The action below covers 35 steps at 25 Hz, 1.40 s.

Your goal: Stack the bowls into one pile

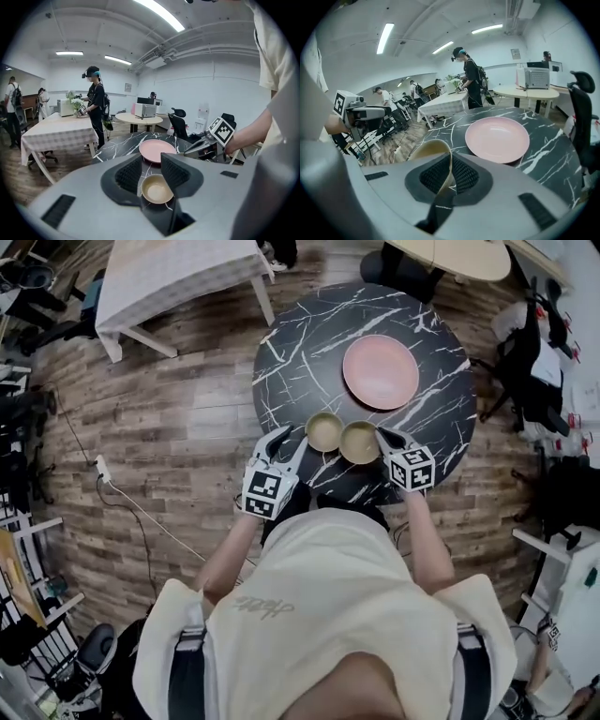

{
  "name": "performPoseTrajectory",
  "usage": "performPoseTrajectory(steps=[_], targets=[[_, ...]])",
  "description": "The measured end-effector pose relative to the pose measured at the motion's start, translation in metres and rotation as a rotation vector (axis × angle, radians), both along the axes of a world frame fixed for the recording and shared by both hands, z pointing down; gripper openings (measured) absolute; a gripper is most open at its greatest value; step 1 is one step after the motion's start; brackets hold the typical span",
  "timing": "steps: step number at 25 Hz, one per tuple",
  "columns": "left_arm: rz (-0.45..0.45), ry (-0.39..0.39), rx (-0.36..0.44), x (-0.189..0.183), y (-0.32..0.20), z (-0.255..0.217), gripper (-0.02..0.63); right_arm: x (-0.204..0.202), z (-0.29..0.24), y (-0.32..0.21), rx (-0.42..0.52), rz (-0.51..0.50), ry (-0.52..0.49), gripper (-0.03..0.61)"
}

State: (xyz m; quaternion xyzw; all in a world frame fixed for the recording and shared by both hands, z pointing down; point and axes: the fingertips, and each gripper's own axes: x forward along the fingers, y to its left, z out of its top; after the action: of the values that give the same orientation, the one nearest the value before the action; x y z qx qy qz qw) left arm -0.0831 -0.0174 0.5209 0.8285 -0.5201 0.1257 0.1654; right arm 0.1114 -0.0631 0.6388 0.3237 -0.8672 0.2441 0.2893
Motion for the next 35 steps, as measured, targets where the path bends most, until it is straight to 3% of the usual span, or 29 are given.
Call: performPoseTrajectory(steps=[9,19,28,35], targets=[[-0.059,0.002,0.008,-0.043,0.015,0.000,0.138,-0.054,-0.001,-0.004,0.017,-0.064,0.003,0.020],[-0.143,-0.007,-0.028,-0.087,0.032,0.008,0.138,-0.081,0.025,-0.009,-0.027,-0.077,0.017,0.021],[-0.167,-0.002,-0.049,-0.102,0.031,0.010,0.138,-0.105,0.052,-0.012,-0.062,-0.107,0.034,0.026],[-0.160,0.022,-0.076,-0.104,0.028,0.020,0.138,-0.103,0.062,-0.013,-0.076,-0.070,0.038,0.025]])
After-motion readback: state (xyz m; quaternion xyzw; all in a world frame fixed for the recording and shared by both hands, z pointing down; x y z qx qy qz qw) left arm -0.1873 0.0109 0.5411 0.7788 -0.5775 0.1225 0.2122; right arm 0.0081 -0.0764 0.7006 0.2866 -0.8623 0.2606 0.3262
